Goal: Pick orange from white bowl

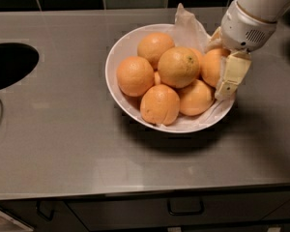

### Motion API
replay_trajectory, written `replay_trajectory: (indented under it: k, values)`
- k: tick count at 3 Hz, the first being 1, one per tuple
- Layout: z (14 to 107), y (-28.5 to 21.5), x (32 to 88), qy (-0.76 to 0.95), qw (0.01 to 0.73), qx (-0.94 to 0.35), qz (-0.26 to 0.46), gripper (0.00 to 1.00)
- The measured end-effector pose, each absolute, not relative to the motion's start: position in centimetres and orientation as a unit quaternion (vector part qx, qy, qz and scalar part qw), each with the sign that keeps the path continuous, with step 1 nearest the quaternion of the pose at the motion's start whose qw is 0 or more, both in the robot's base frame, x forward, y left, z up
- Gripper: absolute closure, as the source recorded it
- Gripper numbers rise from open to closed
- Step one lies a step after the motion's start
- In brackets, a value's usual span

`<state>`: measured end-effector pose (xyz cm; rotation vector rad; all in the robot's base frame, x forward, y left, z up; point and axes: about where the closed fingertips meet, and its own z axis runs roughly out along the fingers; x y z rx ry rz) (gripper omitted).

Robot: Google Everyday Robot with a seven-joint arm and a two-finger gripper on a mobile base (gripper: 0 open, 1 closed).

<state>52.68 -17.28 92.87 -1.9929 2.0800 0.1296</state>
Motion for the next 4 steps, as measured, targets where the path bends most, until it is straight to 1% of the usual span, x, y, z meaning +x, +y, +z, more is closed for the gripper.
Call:
replay_trajectory:
  k: [1,2,3,4]
  values:
    - [92.9,-17.3,52.7,0.715,0.129,-0.685,0.045,0.29]
    - [92.9,-17.3,52.7,0.715,0.129,-0.685,0.045,0.46]
    - [92.9,-17.3,52.7,0.715,0.129,-0.685,0.044,0.70]
    - [94.2,-16.3,52.8,0.709,0.147,-0.689,0.037,0.93]
